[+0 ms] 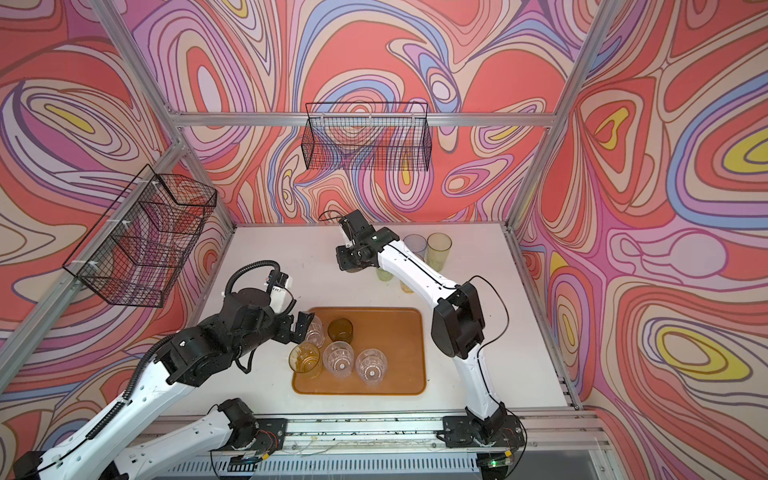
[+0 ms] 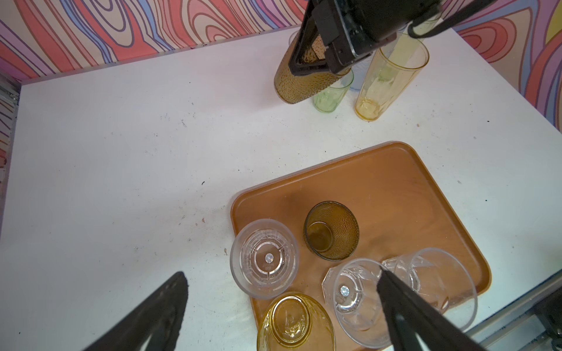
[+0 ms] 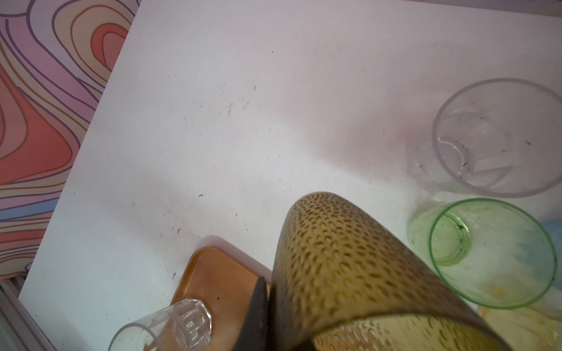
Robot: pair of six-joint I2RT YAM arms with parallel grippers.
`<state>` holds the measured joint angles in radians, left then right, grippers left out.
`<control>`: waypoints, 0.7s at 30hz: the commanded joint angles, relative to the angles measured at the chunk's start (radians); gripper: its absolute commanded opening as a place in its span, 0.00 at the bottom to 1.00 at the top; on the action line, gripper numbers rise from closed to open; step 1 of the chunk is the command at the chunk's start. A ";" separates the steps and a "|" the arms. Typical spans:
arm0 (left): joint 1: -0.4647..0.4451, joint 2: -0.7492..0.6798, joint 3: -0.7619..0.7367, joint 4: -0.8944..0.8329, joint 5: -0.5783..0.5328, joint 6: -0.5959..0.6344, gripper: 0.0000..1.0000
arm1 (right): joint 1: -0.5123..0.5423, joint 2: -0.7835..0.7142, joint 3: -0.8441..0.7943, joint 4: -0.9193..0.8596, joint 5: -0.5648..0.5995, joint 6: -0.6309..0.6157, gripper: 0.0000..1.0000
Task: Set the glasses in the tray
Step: 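Lift the amber dimpled glass with the right gripper and carry it toward the tray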
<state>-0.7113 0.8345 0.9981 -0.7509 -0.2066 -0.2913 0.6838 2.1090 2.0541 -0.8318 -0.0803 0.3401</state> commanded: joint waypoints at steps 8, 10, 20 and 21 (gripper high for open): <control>0.006 -0.046 -0.015 0.002 -0.009 0.007 1.00 | 0.089 -0.210 -0.156 -0.044 0.118 0.064 0.00; 0.006 -0.049 -0.016 0.005 -0.002 0.008 1.00 | 0.100 -0.243 -0.174 -0.063 0.134 0.074 0.00; 0.006 -0.051 -0.019 0.016 0.034 0.006 1.00 | 0.137 -0.416 -0.324 -0.136 0.209 0.139 0.00; 0.006 -0.051 -0.019 0.016 0.037 0.006 1.00 | 0.139 -0.427 -0.339 -0.142 0.211 0.144 0.00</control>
<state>-0.7113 0.7925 0.9916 -0.7502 -0.1844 -0.2916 0.8165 1.7157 1.7473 -0.9401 0.0895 0.4507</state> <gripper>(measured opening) 0.999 0.064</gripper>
